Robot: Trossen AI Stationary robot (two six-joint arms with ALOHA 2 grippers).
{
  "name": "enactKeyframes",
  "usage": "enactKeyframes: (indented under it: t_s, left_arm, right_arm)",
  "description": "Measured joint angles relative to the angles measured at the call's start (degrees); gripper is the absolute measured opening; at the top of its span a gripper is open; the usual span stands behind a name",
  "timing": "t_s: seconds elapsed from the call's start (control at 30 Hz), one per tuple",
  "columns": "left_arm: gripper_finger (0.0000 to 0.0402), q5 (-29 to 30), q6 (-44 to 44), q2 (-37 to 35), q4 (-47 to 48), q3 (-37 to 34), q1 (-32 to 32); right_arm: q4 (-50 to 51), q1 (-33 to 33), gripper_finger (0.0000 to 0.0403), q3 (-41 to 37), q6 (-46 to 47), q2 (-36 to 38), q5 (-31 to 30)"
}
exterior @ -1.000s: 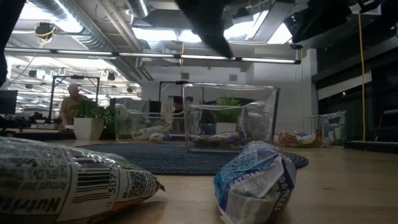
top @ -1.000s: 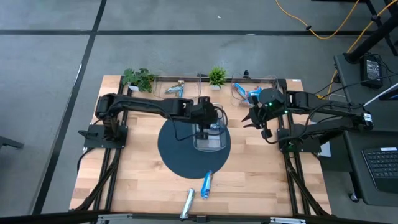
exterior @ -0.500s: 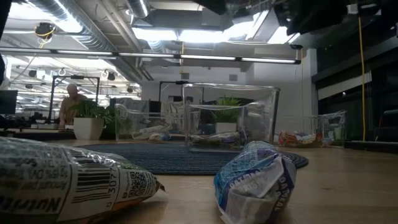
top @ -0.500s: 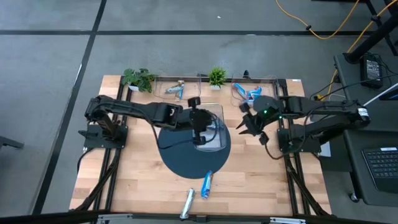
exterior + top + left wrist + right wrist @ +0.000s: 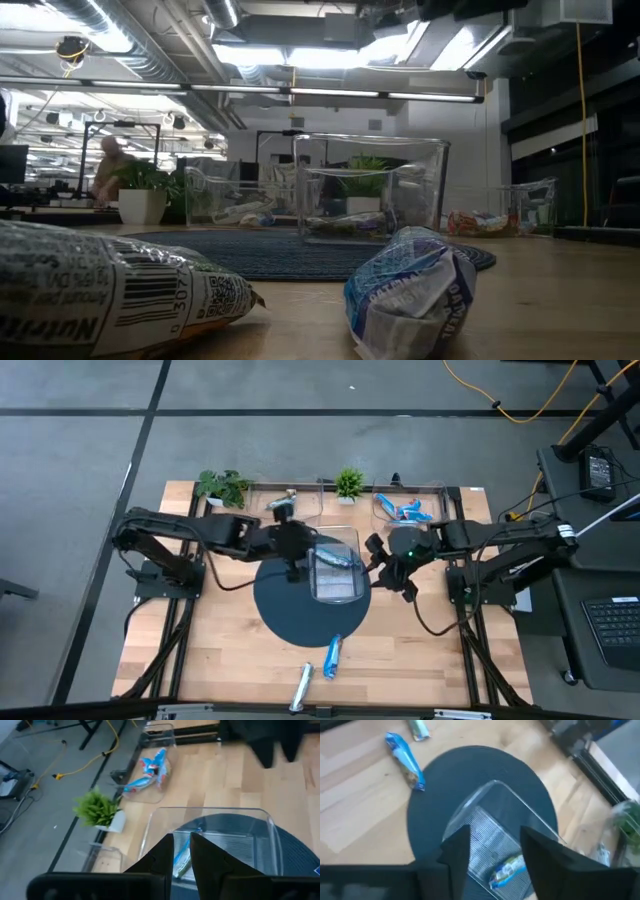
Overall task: Pick and place Granola Bars by type
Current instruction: Put the blue granola bar into the bottom transparent bin
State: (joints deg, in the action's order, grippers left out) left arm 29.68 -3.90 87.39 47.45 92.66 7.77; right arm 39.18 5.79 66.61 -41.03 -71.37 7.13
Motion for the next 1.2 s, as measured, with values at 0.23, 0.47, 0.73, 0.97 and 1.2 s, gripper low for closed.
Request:
enactKeyframes:
  t_s: [0.23, 0.47, 0.73, 0.97, 1.2]
  left_arm:
    - [0.0047, 0.8, -0.4, -8.6, -4.0, -6.7, 0.1]
    - [0.0046, -0.7, 1.3, -13.9, -9.4, -12.1, 0.1]
    - [0.0044, -5.2, 5.2, -14.6, -9.6, -13.1, 0.1]
    - [0.0043, -5.7, 6.2, -14.6, -9.5, -13.1, 0.1]
    - [0.0042, -8.1, 6.2, -14.8, -9.4, -13.1, 0.6]
  right_arm:
    - [4.2, 6.4, 0.0257, 5.6, -1.6, -4.2, -0.2]
    - [4.0, 13.2, 0.0276, 5.9, -1.4, -9.3, -3.0]
    - [-0.4, 15.8, 0.0273, 5.9, -0.1, -19.3, -2.7]
    - [-4.2, 15.9, 0.0273, 5.9, -1.5, -27.9, -1.6]
    - [-10.5, 15.8, 0.0273, 5.9, -1.5, -33.4, -1.3]
